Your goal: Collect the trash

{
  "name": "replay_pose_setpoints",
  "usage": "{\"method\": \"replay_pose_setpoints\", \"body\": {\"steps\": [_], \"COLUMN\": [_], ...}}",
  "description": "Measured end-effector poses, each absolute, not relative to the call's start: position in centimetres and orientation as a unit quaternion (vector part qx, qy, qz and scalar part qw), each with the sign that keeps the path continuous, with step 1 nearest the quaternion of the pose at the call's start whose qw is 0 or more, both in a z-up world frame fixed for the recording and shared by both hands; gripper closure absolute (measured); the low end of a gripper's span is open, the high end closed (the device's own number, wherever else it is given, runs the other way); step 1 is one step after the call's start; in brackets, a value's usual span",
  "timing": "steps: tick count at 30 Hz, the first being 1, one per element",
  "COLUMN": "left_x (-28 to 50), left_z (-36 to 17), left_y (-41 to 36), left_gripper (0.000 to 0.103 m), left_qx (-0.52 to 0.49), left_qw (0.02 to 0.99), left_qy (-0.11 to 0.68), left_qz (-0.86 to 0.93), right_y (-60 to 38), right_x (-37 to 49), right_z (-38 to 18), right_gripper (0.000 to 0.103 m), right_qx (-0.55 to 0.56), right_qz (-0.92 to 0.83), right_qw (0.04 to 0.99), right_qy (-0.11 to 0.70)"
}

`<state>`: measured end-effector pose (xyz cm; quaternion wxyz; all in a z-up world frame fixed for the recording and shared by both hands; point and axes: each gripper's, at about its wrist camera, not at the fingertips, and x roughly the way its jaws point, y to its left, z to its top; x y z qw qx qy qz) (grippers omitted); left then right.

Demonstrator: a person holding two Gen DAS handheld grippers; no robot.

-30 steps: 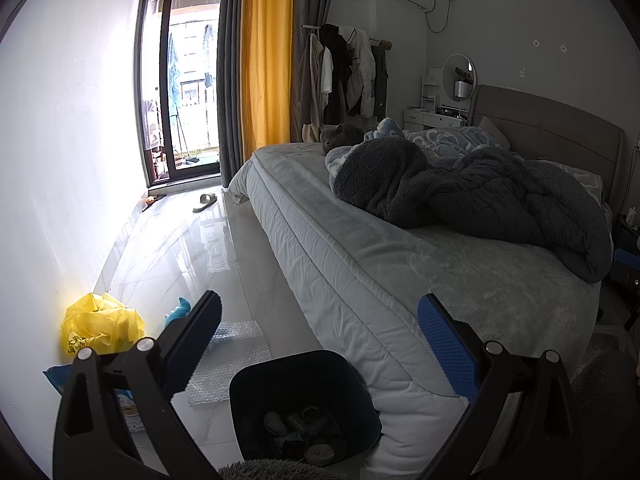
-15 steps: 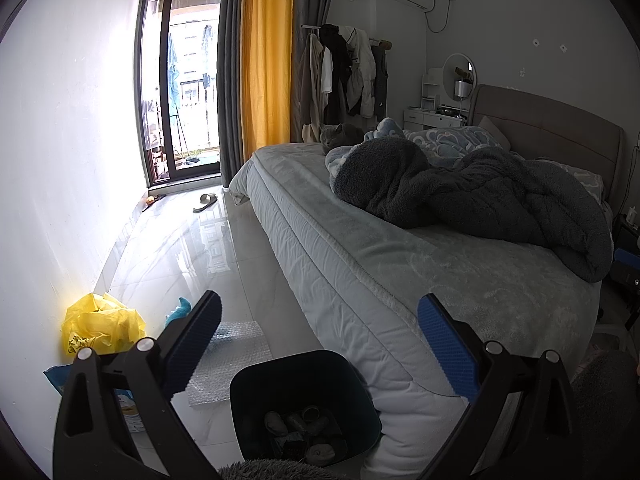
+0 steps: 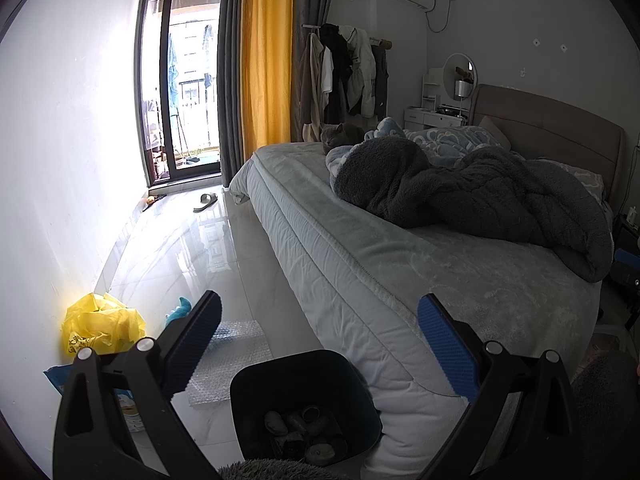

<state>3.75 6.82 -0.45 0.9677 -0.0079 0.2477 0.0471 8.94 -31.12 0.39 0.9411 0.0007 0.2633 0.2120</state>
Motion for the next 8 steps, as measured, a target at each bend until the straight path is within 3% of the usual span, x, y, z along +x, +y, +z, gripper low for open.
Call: {"method": "replay_pose_setpoints", "body": {"steps": [8], "left_x": [3.77], "left_z": [-0.4], "left_y": [6.76], "left_gripper": [0.003], "left_qx": [-0.006], "left_qw": [0.968], "left_qy": [0.248], "left_qz": [0.048], "right_y": [-31.11], "right_x": [8.94], "right_z": [0.4], "right_gripper": [0.003], "right_qx": [0.001], "right_qz": [0.212], "right_qw": [0.941], "right_qy": [0.263]}}
